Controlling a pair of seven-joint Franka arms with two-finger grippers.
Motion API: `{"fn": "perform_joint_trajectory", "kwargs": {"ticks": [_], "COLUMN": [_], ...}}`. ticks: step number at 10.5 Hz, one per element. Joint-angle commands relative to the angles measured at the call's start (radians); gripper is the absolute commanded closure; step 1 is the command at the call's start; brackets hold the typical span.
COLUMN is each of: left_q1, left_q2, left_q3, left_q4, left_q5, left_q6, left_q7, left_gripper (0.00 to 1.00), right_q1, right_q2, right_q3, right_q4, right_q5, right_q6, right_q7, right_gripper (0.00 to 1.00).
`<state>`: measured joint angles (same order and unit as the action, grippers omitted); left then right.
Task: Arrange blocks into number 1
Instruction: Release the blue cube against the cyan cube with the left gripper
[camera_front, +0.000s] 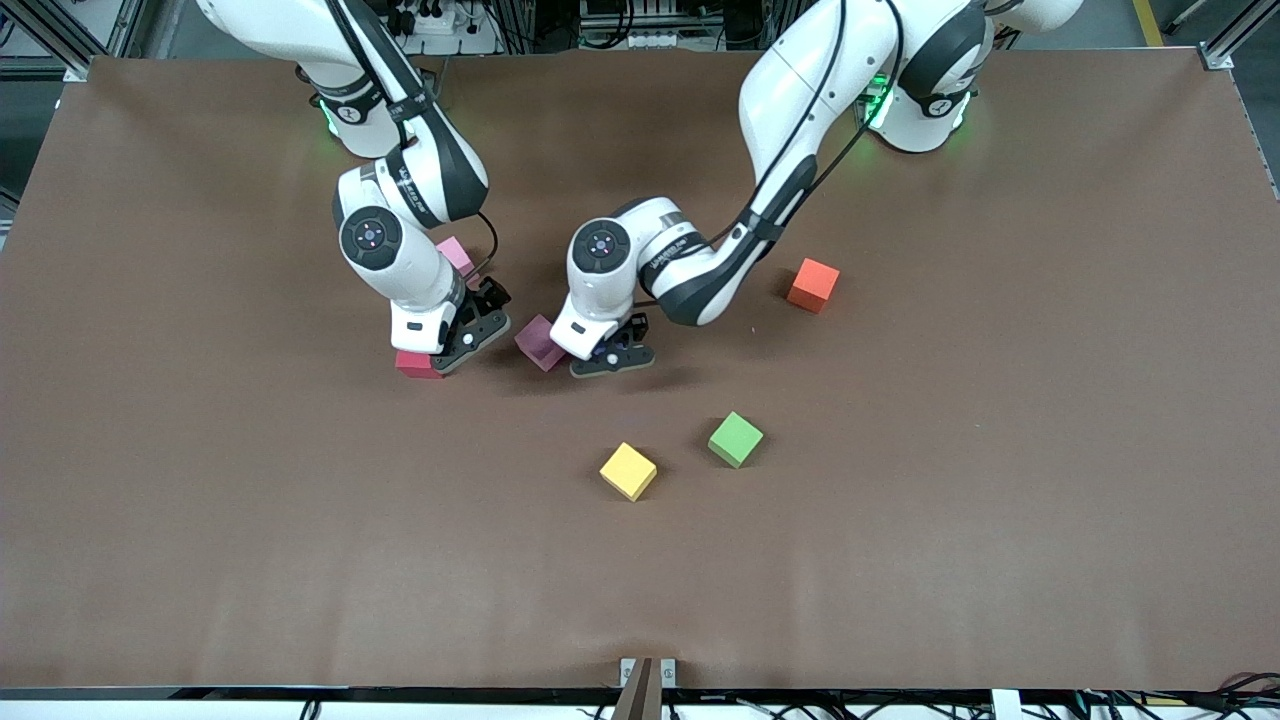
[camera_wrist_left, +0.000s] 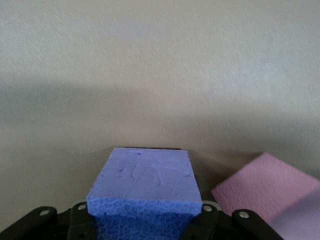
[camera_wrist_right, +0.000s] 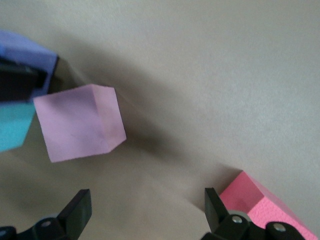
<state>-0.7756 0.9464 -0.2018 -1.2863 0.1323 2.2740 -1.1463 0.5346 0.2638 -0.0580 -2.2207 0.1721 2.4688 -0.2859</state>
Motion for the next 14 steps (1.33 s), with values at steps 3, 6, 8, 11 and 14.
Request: {"fn": "perform_joint_trajectory", "kwargs": {"ticks": [3,6,8,11,14], "left_q1": [-0.033,-0.025,-0.014,0.03,0.175], "left_q2": [0.005,-0.032,-0.07,-0.132,-0.178], "left_q3": [0.016,0.016,0.018,0.018,0.007], "left_q4": [-0.002,0.004,0.007,0.008,0.004], "left_q5": [0.055,0.056,0.053,0.039,0.041], "left_q6": [-0.01,-0.092,-0.134,-0.174,-0.269], "left_q7": [0.03,0.037,0.033,0.028,0.049], "left_gripper": [0.0,0.0,0.0,0.0,0.0], "right_q1": [0.024,0.016,0.028,0.059,0.079], "right_q2": [-0.04,-0.044,-0.04,-0.011,0.026], "right_q3": [0.003,0.001,0.003,0.004,0.004], "right_q4": [-0.045,-0.06,-0.056,-0.05,-0.031], "right_q5": [-0.003,-0.003,-0.003,-0.002,0.007], "right_q6": [0.062,0.062,0.065,0.105,0.113], "right_q7": [-0.007,-0.012,-0.012,-0.01,-0.009], "right_gripper": [0.0,0.0,0.0,0.0,0.0]}}
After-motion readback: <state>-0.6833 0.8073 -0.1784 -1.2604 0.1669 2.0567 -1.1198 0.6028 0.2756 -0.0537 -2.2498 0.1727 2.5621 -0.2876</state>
